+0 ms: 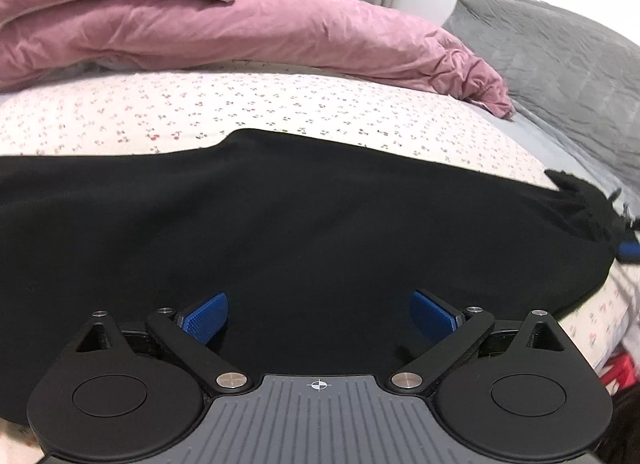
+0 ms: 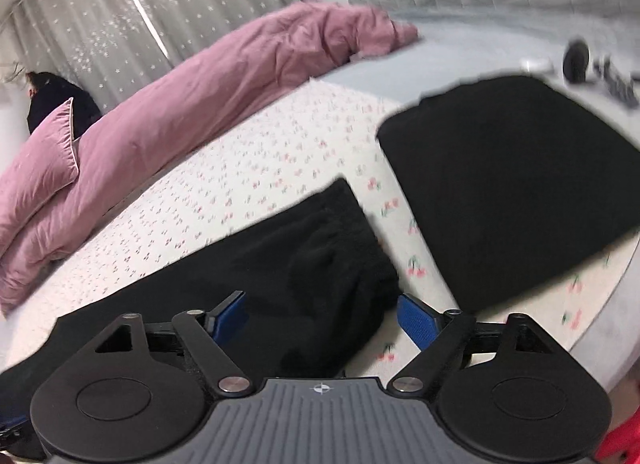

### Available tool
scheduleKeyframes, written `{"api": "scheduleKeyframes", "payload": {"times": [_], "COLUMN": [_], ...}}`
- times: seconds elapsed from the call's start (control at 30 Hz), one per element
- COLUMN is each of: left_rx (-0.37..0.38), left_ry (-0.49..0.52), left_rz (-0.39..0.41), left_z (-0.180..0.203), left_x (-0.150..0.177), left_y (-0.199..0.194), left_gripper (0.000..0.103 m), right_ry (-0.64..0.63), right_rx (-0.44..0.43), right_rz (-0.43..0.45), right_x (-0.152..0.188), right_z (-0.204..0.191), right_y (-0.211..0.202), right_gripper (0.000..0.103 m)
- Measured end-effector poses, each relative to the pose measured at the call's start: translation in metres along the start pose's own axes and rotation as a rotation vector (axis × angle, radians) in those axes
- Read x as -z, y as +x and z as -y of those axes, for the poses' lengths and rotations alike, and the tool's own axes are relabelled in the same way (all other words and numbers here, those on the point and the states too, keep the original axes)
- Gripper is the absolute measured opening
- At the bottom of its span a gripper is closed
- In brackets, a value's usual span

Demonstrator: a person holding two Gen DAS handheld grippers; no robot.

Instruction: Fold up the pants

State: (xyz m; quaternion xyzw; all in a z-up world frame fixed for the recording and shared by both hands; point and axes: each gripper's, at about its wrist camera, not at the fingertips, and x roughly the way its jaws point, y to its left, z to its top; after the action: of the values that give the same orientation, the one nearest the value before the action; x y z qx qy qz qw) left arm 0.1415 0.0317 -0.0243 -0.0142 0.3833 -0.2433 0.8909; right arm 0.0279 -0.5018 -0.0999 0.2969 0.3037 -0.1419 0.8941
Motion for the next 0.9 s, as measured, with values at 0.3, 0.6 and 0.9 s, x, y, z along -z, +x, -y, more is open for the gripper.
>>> {"api": "scheduleKeyframes", "payload": {"times": [0.3,0.6,0.9], "left_rx": [0.072,0.107,0.12], "left_ry": [-0.148,-0.127,-0.139], "left_rz": [-0.055,-0.075,-0.063], "left_z": [0.004,0.026,0.031], "left_x": [-0.017,-0.024,-0.025], "left_y": [0.025,0.043,0.048], "left_gripper": [0.1,0.1,0.1], "right_ry": [0.176,0.463,0.303], "right_rx": [-0.084,-0.25,-0.211], "right_rz": [-0.146,-0.114,0.024], "right_x": [0.009,0.012,0.009], "right_z": [0.015,0.055,0.013], "right_y": [0.019,0.035,0.01], "right_gripper": [0.065,0.024,0.015]}}
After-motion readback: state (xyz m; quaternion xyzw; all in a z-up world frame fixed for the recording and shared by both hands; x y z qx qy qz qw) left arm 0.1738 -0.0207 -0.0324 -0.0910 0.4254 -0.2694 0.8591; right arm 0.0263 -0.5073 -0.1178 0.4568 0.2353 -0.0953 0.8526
